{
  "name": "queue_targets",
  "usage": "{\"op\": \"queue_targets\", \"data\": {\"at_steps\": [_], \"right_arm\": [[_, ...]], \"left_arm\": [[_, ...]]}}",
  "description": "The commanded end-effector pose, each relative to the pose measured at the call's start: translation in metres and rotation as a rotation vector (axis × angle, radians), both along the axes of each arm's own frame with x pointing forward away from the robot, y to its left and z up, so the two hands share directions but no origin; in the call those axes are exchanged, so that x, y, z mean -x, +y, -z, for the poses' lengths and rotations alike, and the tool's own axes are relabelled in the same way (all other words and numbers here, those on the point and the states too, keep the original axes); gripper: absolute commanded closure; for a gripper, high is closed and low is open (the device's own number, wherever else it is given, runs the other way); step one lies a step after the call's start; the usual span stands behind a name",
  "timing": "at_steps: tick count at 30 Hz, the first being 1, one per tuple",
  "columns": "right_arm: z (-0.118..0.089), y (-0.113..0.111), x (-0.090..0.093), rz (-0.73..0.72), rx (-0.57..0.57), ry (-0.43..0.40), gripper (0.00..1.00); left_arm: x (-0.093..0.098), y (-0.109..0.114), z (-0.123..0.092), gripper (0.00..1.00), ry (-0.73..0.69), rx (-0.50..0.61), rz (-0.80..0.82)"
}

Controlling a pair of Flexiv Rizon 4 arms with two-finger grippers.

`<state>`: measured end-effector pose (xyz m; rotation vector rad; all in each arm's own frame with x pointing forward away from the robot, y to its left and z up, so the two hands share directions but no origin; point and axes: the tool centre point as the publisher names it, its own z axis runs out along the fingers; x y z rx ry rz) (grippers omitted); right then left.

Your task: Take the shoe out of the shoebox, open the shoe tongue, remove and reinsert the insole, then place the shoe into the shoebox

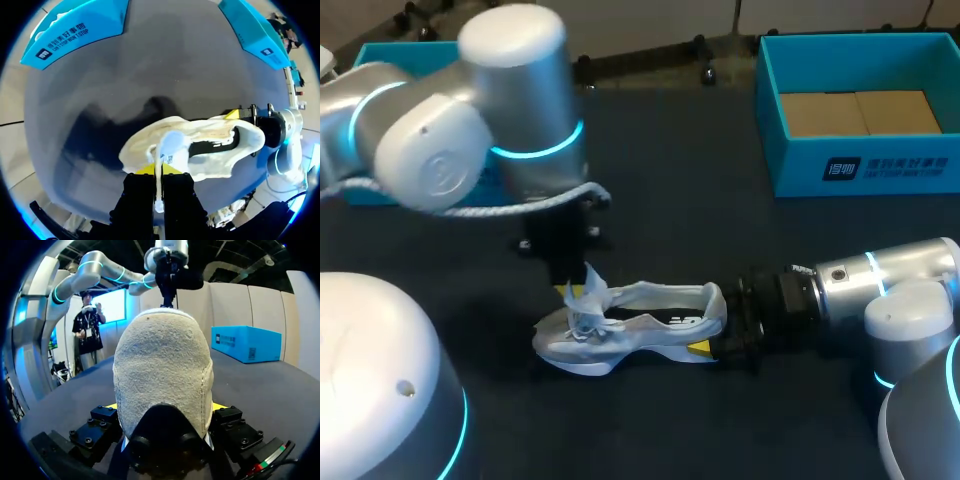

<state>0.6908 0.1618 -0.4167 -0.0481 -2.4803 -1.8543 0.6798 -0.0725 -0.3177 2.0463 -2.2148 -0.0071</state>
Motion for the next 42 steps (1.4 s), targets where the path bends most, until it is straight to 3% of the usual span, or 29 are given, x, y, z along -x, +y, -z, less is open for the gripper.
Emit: {"op": "queue_targets", "data": {"at_steps": [1,15,17,21,28,32,37,42], "right_arm": [[0.001,0.001,0.002,0.001,0.003,-0.001,1.0],[0.001,0.001,0.002,0.001,0.003,-0.001,1.0],[0.001,0.001,0.002,0.001,0.003,-0.001,1.0],[0.001,0.001,0.002,0.001,0.003,-0.001,1.0],[0.001,0.001,0.002,0.001,0.003,-0.001,1.0],[0.001,0.001,0.002,0.001,0.003,-0.001,1.0],[0.001,0.001,0.002,0.001,0.003,-0.001,1.0],[0.001,0.001,0.002,0.001,0.003,-0.001,1.0]], "left_arm": [[0.004,0.026,0.013,1.0,0.007,0.361,-0.028],[0.001,0.038,0.04,1.0,0.066,0.407,-0.034],[0.004,0.039,0.039,0.9,0.06,0.398,-0.025],[0.006,0.045,0.034,0.62,0.056,0.39,-0.007],[0.007,0.056,0.022,0.55,0.067,0.406,0.01],[0.008,0.057,0.007,0.42,0.034,0.411,0.031],[0.008,0.054,-0.014,0.35,0.006,0.42,0.086],[0.008,0.046,-0.039,0.35,-0.014,0.412,0.178]]}}
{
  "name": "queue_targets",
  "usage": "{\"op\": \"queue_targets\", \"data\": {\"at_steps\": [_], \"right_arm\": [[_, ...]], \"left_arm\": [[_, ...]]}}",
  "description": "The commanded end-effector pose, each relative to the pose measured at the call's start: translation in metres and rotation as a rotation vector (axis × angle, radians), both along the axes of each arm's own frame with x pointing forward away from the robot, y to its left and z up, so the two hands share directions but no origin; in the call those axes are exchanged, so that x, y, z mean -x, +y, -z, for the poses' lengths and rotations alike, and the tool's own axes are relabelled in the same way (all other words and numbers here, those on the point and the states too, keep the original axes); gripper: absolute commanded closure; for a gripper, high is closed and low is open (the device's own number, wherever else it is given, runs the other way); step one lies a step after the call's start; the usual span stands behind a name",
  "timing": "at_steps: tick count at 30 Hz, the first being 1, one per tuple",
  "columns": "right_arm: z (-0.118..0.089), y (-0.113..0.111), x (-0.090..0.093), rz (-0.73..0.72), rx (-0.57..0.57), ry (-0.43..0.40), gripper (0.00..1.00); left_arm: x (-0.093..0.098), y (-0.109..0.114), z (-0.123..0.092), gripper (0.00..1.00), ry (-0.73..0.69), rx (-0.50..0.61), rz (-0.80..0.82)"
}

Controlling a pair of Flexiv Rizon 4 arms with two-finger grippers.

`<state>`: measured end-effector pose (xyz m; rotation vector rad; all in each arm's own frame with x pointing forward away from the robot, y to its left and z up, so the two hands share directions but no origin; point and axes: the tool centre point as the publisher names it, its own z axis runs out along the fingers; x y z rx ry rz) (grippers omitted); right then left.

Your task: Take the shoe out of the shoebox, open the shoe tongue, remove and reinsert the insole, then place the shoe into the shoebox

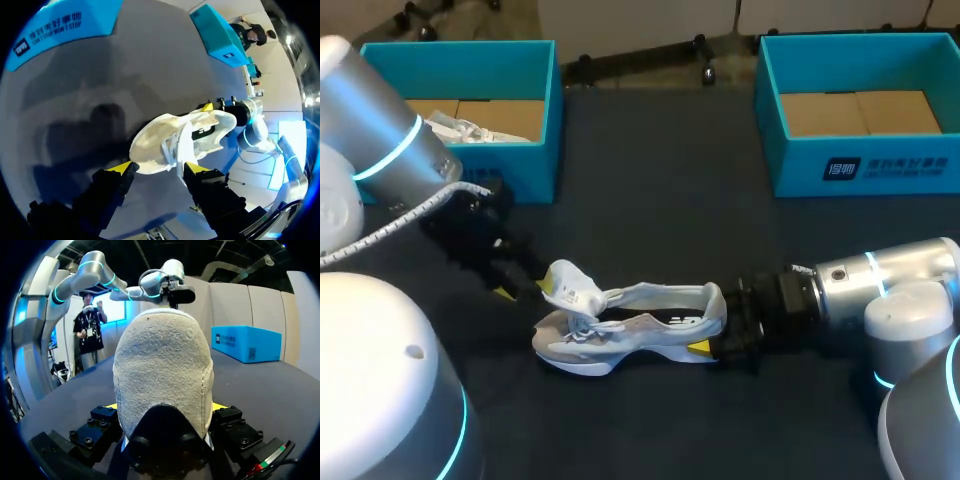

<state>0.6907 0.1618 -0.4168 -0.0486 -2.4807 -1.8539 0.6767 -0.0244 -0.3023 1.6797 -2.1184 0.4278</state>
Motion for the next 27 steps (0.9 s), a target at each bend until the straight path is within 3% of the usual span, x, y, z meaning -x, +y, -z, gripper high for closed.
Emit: {"op": "queue_targets", "data": {"at_steps": [1,4,9,13,21,22,23,27], "right_arm": [[0.001,0.001,0.001,0.001,0.002,-0.001,1.0],[0.001,0.001,0.001,0.001,0.002,-0.001,1.0],[0.001,0.001,0.001,0.001,0.002,-0.001,1.0],[0.001,0.001,0.001,0.001,0.002,-0.001,1.0],[0.001,0.001,0.001,0.001,0.002,-0.001,1.0],[0.001,0.001,0.001,0.001,0.002,-0.001,1.0],[0.001,0.001,0.001,0.001,0.002,-0.001,1.0],[0.001,0.001,0.001,0.001,0.002,-0.001,1.0]], "left_arm": [[0.004,-0.003,-0.027,0.35,-0.012,-0.017,0.067],[0.001,-0.008,-0.045,0.25,-0.058,-0.025,0.104],[0.001,-0.018,-0.072,0.22,-0.116,-0.044,0.183],[0.0,-0.029,-0.086,0.28,-0.145,-0.061,0.254],[-0.001,-0.048,-0.096,0.79,-0.193,-0.056,0.331],[0.0,-0.05,-0.096,0.95,-0.198,-0.055,0.34],[0.0,-0.052,-0.097,1.0,-0.209,-0.053,0.359],[-0.001,-0.059,-0.099,1.0,-0.241,-0.054,0.474]]}}
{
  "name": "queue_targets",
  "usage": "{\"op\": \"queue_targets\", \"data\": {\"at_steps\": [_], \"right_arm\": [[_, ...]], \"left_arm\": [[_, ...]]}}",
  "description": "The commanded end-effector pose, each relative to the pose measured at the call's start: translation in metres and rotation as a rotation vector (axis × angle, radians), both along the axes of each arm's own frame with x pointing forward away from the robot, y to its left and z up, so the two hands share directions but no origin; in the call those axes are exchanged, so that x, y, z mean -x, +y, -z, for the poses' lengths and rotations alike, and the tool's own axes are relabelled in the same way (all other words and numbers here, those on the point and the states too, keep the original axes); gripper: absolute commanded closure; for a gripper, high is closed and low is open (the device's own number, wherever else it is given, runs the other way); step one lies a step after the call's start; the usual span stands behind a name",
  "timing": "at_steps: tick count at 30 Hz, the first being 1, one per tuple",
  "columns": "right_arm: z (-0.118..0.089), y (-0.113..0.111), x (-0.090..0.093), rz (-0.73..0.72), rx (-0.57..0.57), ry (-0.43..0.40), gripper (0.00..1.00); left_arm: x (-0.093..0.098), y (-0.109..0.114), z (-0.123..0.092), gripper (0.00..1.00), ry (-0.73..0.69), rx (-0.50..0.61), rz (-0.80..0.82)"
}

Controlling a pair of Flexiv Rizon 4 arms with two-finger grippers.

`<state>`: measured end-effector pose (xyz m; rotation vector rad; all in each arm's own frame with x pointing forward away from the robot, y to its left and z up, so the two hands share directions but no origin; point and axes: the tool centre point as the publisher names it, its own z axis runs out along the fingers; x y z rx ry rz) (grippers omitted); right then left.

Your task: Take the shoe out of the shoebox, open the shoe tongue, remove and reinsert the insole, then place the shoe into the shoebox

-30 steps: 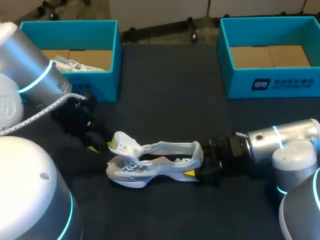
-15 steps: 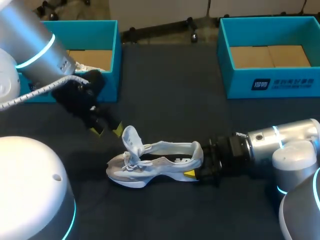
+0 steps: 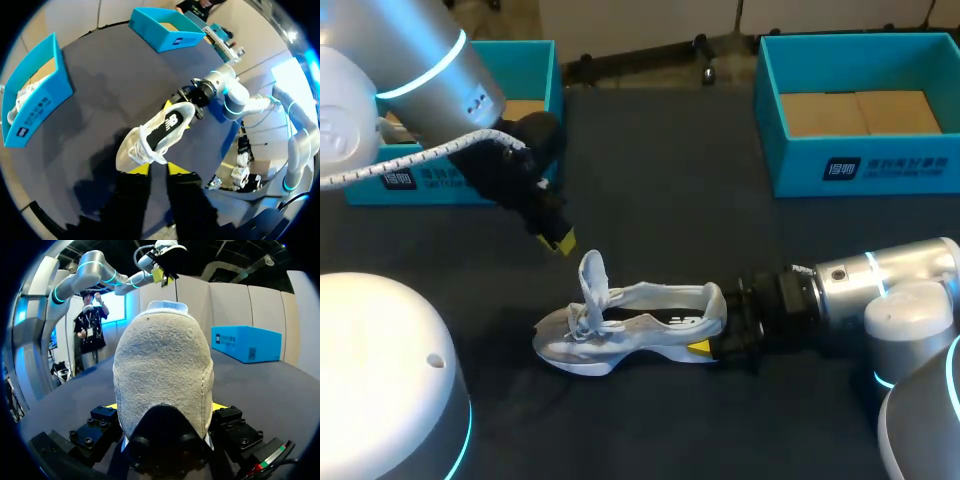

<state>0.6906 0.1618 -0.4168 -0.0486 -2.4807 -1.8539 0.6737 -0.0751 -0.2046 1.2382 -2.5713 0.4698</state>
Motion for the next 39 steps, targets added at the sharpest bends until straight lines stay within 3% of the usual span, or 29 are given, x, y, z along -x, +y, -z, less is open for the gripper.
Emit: {"op": "queue_targets", "data": {"at_steps": [1,6,9,24,32,39], "right_arm": [[0.001,0.001,0.001,0.001,0.002,-0.001,1.0],[0.001,0.001,0.001,0.001,0.002,-0.001,1.0],[0.001,0.001,0.001,0.001,0.002,-0.001,1.0],[0.001,0.001,0.001,0.001,0.002,-0.001,1.0],[0.001,0.001,0.001,0.001,0.002,-0.001,1.0],[0.001,0.001,0.001,0.001,0.002,-0.001,1.0]], "left_arm": [[-0.004,-0.01,-0.002,1.0,-0.016,-0.023,0.124],[-0.004,-0.017,-0.001,1.0,-0.039,-0.138,0.459],[-0.008,-0.026,0.0,1.0,0.028,-0.174,0.633],[-0.008,-0.027,0.0,1.0,0.033,-0.178,0.632],[-0.007,-0.037,0.015,1.0,-0.002,-0.094,0.919],[-0.001,-0.058,0.026,1.0,-0.086,-0.046,1.054]]}}
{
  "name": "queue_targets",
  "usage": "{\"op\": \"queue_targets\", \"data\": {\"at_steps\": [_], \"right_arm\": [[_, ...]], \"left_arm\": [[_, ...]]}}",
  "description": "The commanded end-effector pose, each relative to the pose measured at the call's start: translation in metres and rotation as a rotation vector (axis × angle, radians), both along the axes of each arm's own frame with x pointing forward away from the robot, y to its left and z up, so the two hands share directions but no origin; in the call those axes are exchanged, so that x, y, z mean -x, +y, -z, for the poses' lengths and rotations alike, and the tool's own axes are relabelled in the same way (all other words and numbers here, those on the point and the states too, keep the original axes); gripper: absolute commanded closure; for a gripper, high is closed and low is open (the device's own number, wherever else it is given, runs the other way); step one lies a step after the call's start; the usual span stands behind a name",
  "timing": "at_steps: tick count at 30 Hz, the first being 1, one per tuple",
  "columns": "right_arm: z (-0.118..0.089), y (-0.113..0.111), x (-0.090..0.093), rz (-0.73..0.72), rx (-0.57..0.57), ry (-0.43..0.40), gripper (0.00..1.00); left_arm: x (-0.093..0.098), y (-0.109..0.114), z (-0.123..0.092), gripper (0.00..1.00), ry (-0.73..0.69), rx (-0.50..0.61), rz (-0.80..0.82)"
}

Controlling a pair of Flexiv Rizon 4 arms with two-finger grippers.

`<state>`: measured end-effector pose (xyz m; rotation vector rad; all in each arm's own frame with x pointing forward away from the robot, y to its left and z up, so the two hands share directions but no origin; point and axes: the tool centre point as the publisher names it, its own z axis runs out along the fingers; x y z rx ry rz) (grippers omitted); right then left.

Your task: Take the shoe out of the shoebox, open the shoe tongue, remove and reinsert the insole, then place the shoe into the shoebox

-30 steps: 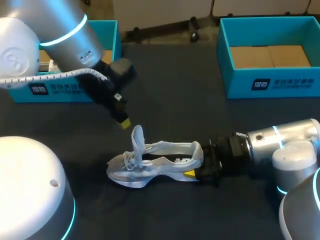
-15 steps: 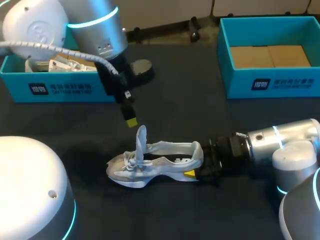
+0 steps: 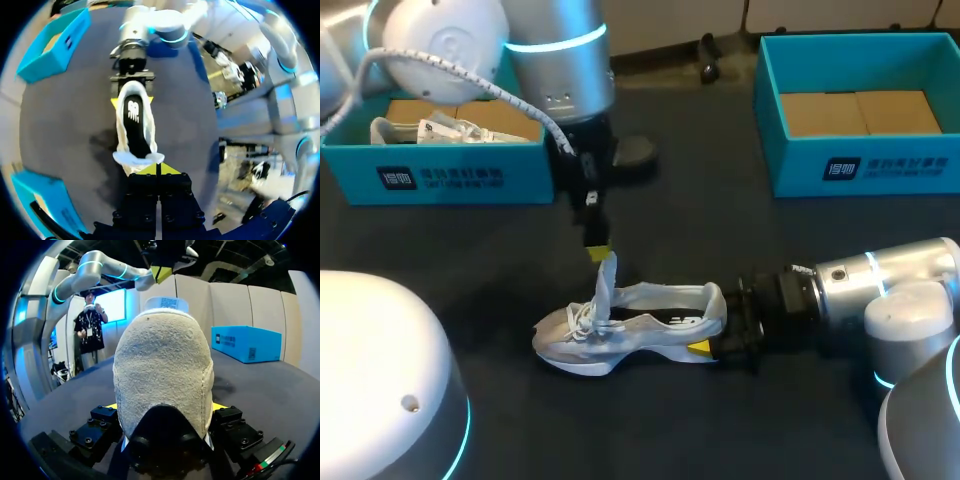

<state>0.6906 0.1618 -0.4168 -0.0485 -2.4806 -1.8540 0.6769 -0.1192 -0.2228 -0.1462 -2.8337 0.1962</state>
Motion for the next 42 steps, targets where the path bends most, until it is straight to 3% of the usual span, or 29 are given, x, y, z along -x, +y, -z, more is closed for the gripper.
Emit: {"op": "queue_targets", "data": {"at_steps": [1,15,25,34,42], "right_arm": [[0.001,0.001,0.001,0.001,0.002,-0.001,1.0],[0.001,0.001,0.001,0.001,0.002,-0.001,1.0],[0.001,0.001,0.001,0.001,0.002,-0.001,1.0],[0.001,0.001,0.001,0.001,0.002,-0.001,1.0],[0.001,0.001,0.001,0.001,0.002,-0.001,1.0]], "left_arm": [[0.004,-0.021,0.009,1.0,-0.015,0.019,0.053],[0.005,-0.025,0.009,1.0,-0.028,0.005,0.041],[-0.002,-0.05,0.034,1.0,-0.087,0.104,0.126],[-0.011,-0.066,0.067,1.0,-0.063,0.082,0.14],[-0.012,-0.063,0.068,1.0,-0.046,0.066,0.104]]}}
